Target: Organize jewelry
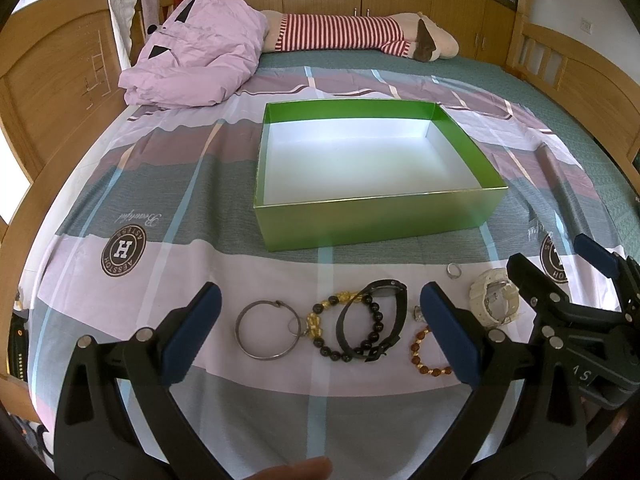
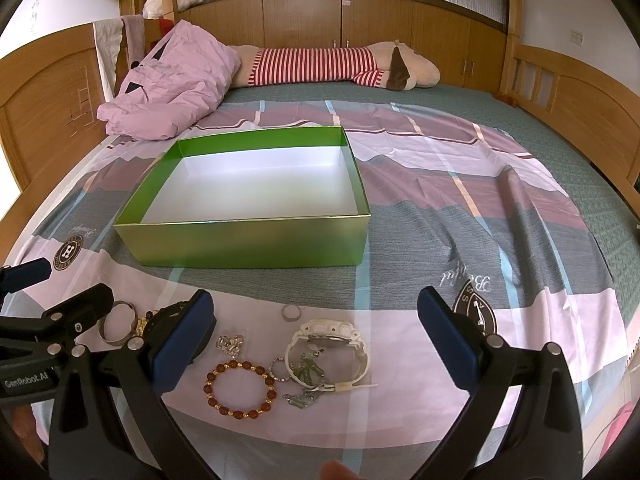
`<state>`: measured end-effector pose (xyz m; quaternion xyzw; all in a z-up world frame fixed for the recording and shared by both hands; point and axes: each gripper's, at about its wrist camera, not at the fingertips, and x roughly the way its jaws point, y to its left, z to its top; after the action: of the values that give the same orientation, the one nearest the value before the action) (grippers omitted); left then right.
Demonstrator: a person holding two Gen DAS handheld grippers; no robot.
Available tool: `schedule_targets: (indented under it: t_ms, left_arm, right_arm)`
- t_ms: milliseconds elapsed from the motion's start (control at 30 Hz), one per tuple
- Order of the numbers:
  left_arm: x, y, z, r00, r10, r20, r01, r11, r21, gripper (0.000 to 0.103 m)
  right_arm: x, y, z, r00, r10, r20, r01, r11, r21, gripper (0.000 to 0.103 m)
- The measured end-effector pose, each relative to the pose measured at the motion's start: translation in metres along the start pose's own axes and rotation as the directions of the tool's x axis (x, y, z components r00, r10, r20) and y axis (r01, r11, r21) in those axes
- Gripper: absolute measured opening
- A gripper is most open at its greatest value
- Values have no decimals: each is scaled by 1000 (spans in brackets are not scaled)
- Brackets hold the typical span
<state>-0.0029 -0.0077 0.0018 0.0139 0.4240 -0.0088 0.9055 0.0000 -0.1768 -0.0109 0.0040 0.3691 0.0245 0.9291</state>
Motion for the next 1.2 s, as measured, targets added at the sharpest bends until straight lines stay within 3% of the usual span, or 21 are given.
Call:
schedule_targets:
  t_ms: [133, 233, 300, 367, 400, 567, 733, 800, 867, 1067, 1200]
  left_arm:
    - [7, 9, 2, 1000, -19, -25, 18, 1000, -24, 101]
    - [16, 25, 3, 998, -33, -56, 29, 997, -69, 101]
    - [24, 33, 4, 995, -33, -96, 25, 996, -85, 99]
    - [35, 42, 4, 988, -57, -143, 40, 992, -118, 90]
    - [39, 44, 4, 985, -71, -159, 49, 990, -133, 87]
    - [50, 37, 1, 976, -85, -202, 64, 992, -110, 83]
    - [62, 27, -5, 952, -162, -258, 138, 984, -111, 79]
    - [66, 21, -7, 942, -191, -276, 164, 979, -117, 71]
    - [67, 16, -7, 940, -194, -279, 170, 979, -108, 65]
    - [76, 3, -10, 931, -183, -317, 164, 983, -85, 63]
    - [89, 2, -16, 913, -168, -372, 146, 985, -87, 43]
  right_arm:
    - [8, -6, 1, 997, -59, -49, 58, 998, -36, 102]
    - [18, -17, -1, 992, -49, -114, 47, 999, -20, 100]
    - [32, -24, -1, 979, -32, -201, 34, 999, 2, 78]
    - [45, -29, -2, 958, -10, -288, 17, 1000, 23, 59]
    - [51, -31, -1, 946, 1, -324, 7, 1000, 25, 57]
    - [75, -32, 9, 918, -27, -397, 0, 998, -69, 57]
    - [81, -31, 11, 894, 64, -444, -85, 996, -29, 52]
    - [74, -33, 12, 893, 92, -442, -108, 994, -11, 52]
    - [71, -33, 11, 893, 78, -444, -104, 994, -35, 52]
    - [80, -42, -2, 870, 29, -492, -59, 997, -46, 52]
    - [90, -48, -9, 852, 9, -524, -37, 998, -43, 52]
